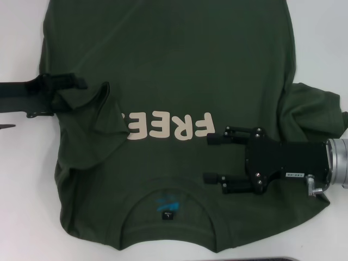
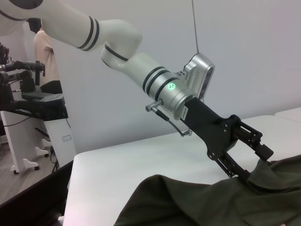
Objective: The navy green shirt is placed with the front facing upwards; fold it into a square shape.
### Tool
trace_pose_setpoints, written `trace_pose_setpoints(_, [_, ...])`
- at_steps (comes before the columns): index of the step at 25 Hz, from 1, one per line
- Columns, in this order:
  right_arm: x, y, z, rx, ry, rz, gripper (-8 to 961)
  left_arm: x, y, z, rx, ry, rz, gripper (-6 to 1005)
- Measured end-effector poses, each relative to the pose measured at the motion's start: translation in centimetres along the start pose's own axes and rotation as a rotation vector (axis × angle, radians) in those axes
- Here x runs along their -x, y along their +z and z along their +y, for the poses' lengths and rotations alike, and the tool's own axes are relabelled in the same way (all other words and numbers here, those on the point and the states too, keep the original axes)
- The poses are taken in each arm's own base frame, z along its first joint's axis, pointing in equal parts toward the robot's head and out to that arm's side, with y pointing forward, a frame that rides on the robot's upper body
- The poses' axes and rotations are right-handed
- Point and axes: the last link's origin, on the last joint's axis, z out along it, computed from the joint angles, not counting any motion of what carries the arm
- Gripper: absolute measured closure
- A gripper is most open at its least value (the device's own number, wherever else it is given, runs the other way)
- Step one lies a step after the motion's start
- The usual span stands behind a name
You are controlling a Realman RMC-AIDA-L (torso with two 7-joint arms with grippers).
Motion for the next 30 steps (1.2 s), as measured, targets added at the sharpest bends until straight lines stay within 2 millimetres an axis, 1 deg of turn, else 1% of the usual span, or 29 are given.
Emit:
trace_pose_setpoints(4, [0.0, 0.0, 0.0, 0.0, 0.0, 0.0, 146, 0.0, 1.1, 0.7, 0.013, 0.013, 0.006, 158])
trace_pose_setpoints(7, [0.0, 0.0, 0.0, 0.0, -0.001, 0.0, 146, -0.2, 2.1, 2.1, 0.064, 0.049, 0.026, 158])
trace_pose_setpoints(8, [0.0, 0.0, 0.0, 0.001, -0.002, 0.0, 146, -0.5, 2.3, 2.9, 0.1, 0.068, 0.047, 158])
trace_pose_setpoints(11, [0.0, 0.0, 0.0, 0.0, -0.002, 0.0, 146, -1.0, 2.2, 4.0, 0.17, 0.099, 0.085, 158])
trace_pose_setpoints(13, [0.0, 0.0, 0.0, 0.0, -0.001, 0.0, 146, -1.1, 1.4, 3.9, 0.2, 0.101, 0.108, 158])
trace_pose_setpoints(16, [-0.1, 0.0, 0.0, -0.002, 0.0, 0.001, 146, -1.1, 0.2, 3.0, 0.183, 0.076, 0.096, 158])
trace_pose_setpoints(21, [0.1, 0.1, -0.1, -0.002, -0.003, 0.003, 145, 0.1, -0.7, 2.0, 0.154, 0.086, 0.022, 158])
trace_pose_setpoints(24, [0.1, 0.1, -0.3, -0.007, -0.005, 0.007, 145, 0.4, -1.6, 1.5, 0.155, 0.123, 0.024, 158])
trace_pose_setpoints(27, [0.0, 0.2, -0.4, -0.01, 0.0, 0.01, 145, 1.0, -3.1, 1.7, 0.202, 0.233, 0.024, 158])
trace_pose_setpoints(30, [0.3, 0.1, -0.5, -0.018, 0.085, -0.003, 145, 2.5, -4.6, 2.1, 0.275, 0.389, -0.023, 158])
